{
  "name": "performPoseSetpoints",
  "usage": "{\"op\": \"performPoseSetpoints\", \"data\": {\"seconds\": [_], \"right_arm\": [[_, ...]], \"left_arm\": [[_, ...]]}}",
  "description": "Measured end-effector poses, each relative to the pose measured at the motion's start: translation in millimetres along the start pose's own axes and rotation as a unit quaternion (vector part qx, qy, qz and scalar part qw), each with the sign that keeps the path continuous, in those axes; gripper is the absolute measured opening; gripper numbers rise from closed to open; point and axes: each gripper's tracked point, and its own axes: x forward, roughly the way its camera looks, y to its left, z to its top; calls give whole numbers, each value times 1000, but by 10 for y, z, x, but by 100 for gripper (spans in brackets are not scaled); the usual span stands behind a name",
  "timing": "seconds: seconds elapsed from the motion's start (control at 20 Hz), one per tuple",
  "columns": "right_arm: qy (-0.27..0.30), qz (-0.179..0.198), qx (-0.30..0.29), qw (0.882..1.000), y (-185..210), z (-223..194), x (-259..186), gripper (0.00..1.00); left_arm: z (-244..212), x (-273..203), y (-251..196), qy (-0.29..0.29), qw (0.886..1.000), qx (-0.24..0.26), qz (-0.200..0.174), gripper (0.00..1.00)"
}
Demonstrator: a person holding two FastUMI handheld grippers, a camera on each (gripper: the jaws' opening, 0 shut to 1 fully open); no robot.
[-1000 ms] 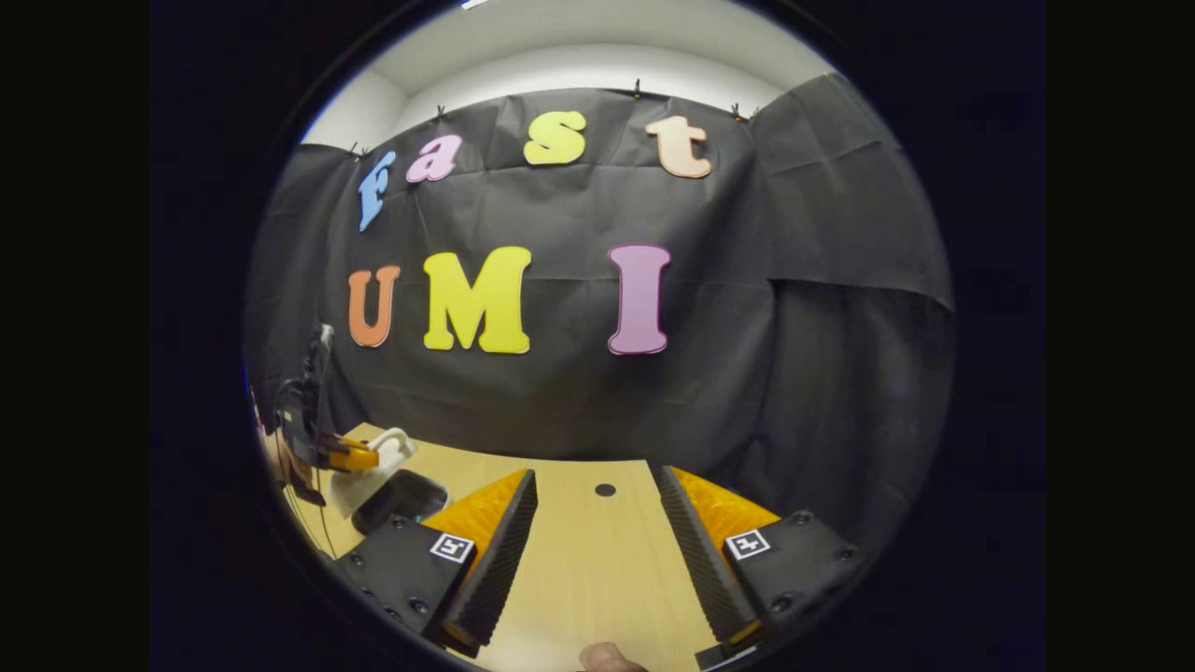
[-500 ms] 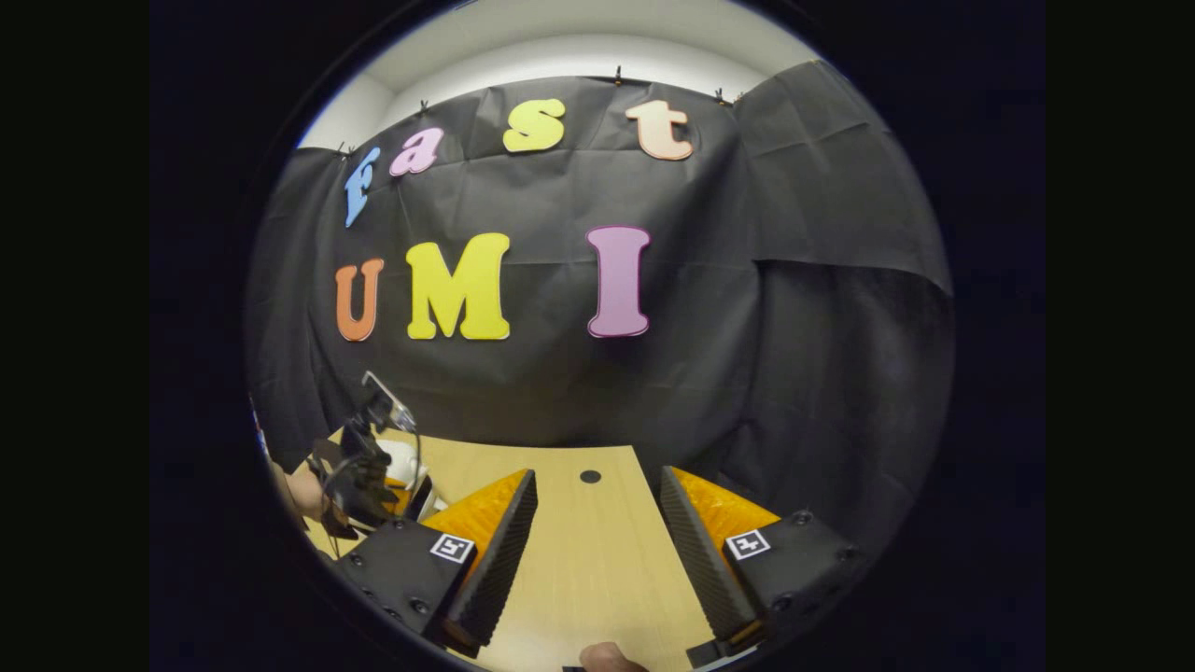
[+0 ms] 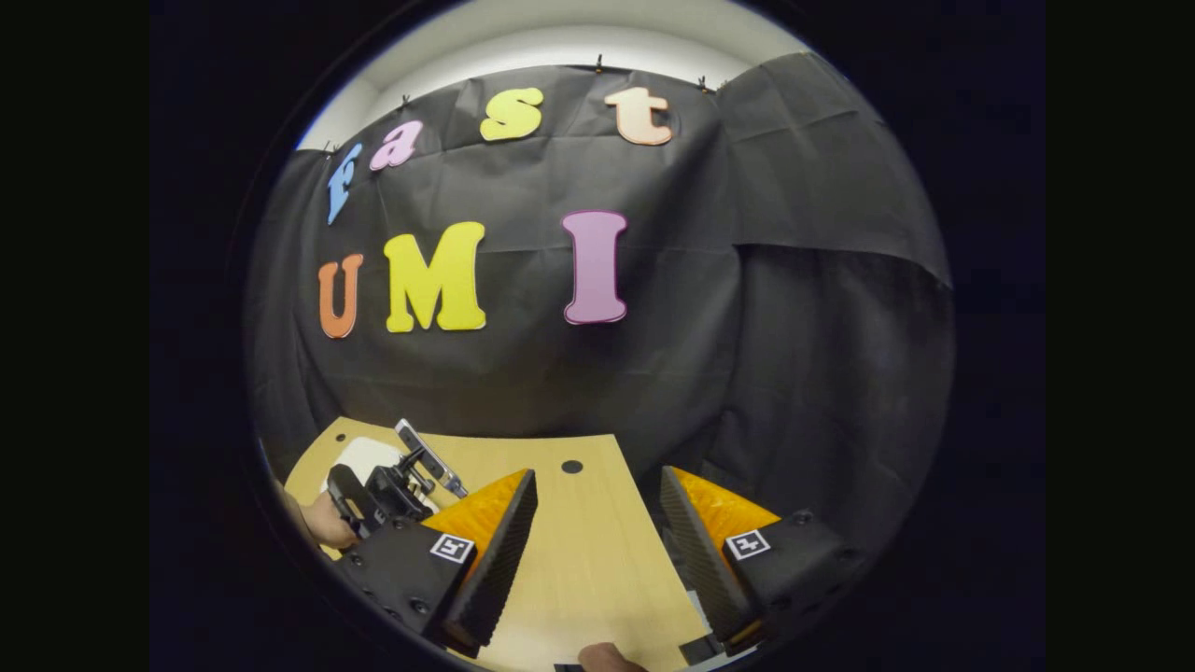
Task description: First open the suitcase, pack the skin care products into it, and then close the suitcase.
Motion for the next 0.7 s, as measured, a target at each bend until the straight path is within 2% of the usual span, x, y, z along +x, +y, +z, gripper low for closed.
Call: {"op": "performPoseSetpoints", "data": {"seconds": [0.05, 0.1, 0.2, 0.3, 0.4, 0.55, 0.7], "right_arm": [[0, -2, 0, 1000, 9, 5, 28, 79], [0, -1, 1, 1000, 32, 21, 60, 79], [-2, -2, -3, 1000, 76, 70, 135, 77], [-6, 3, -6, 1000, 170, 115, 195, 77], [-11, 12, -11, 1000, 315, 174, 264, 77], [-20, 33, -17, 999, 631, 262, 301, 79], [-32, 58, -29, 997, 1007, 375, 322, 79]], "left_arm": [[-22, -14, -76, 1, 1000, -15, -19, 14], [10, -49, -89, -5, 999, -30, -26, 40], [62, -187, -107, -23, 997, -54, -44, 47], [133, -404, 23, -48, 996, -70, -27, 92], [238, -673, 242, -84, 991, -101, -13, 96], [398, -1131, 599, -136, 977, -166, 5, 98], [480, -1647, 1133, -182, 953, -241, 32, 98]]}}
